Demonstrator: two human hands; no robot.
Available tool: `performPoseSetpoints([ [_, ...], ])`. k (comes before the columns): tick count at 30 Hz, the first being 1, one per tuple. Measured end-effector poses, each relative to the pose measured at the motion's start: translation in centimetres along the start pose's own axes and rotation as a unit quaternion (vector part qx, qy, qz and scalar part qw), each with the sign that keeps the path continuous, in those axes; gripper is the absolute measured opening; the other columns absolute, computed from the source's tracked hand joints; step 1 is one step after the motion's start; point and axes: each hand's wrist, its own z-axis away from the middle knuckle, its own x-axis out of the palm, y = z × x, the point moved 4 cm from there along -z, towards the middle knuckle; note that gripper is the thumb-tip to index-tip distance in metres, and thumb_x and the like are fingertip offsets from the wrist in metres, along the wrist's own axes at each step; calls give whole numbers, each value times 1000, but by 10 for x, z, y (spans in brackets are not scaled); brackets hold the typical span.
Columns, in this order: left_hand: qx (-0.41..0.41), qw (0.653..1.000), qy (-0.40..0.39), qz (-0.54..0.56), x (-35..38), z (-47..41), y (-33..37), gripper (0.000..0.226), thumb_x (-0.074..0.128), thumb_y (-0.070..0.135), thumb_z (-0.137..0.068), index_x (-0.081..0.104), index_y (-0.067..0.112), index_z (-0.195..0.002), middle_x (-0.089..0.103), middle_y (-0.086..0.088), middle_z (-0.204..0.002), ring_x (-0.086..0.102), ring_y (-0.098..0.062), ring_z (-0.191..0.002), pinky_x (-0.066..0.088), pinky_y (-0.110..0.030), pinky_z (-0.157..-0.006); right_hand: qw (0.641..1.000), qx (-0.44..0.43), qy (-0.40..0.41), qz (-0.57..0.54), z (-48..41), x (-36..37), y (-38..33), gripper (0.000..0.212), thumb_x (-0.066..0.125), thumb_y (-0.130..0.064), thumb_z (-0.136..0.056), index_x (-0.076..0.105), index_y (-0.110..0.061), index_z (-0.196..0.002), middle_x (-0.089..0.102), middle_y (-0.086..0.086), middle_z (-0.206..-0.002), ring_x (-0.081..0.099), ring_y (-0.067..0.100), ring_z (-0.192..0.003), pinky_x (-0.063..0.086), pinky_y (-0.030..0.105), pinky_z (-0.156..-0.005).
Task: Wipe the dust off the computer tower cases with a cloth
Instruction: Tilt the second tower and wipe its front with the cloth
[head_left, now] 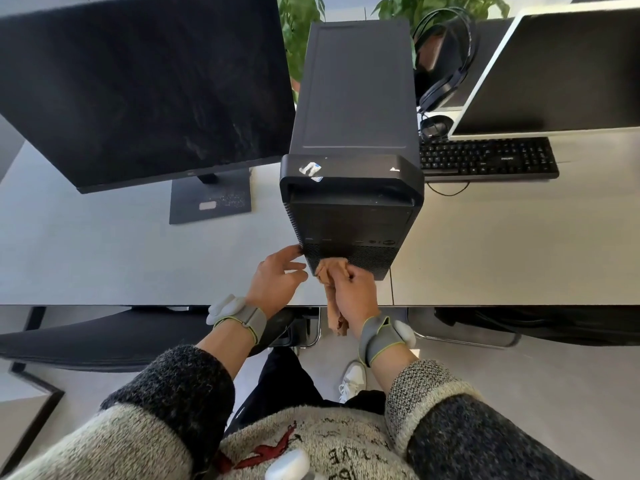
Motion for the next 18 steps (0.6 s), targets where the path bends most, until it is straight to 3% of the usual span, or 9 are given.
performPoseSetpoints([
  [3,0,1000,1,2,0,1,-3,57,65,7,-89,61,23,-143,67,9,-136,67,-9,-116,52,-41,-105,998,59,6,29,-6,1,11,36,63,-43,-97,75,-17,-74,74,5,-79,72,31,-85,60,46,-82],
  [9,-8,1000,5,2,1,-1,-1,56,64,6,-91,60,21,-144,67,6,-137,67,-12,-117,52,-38,-105,999,-49,-12,-2,2,1,-9,34,63,-32,-102,75,-16,-75,70,-1,-70,62,14,-67,52,29,-65],
  [13,-9,1000,-2,-3,1,-1,-3,59,63,4,-89,59,21,-145,66,6,-138,67,-11,-117,53,-38,-105,998,35,-6,46,-10,6,12,41,60,-48,-92,76,-15,-74,73,7,-76,70,29,-79,61,50,-81],
  [16,-11,1000,-2,-3,1,-2,-3,59,62,2,-89,59,20,-145,67,6,-137,66,-12,-117,53,-35,-102,1000,-18,-5,-16,1,3,-9,32,62,-31,-101,79,-15,-79,76,5,-80,70,15,-78,57,28,-73],
  [18,-13,1000,1,-3,1,-2,-3,58,61,-1,-89,59,18,-144,67,5,-135,66,-13,-117,53,-26,-93,997,-73,-14,-31,7,3,-18,33,60,-28,-104,76,-15,-78,74,3,-76,65,12,-71,51,25,-65],
])
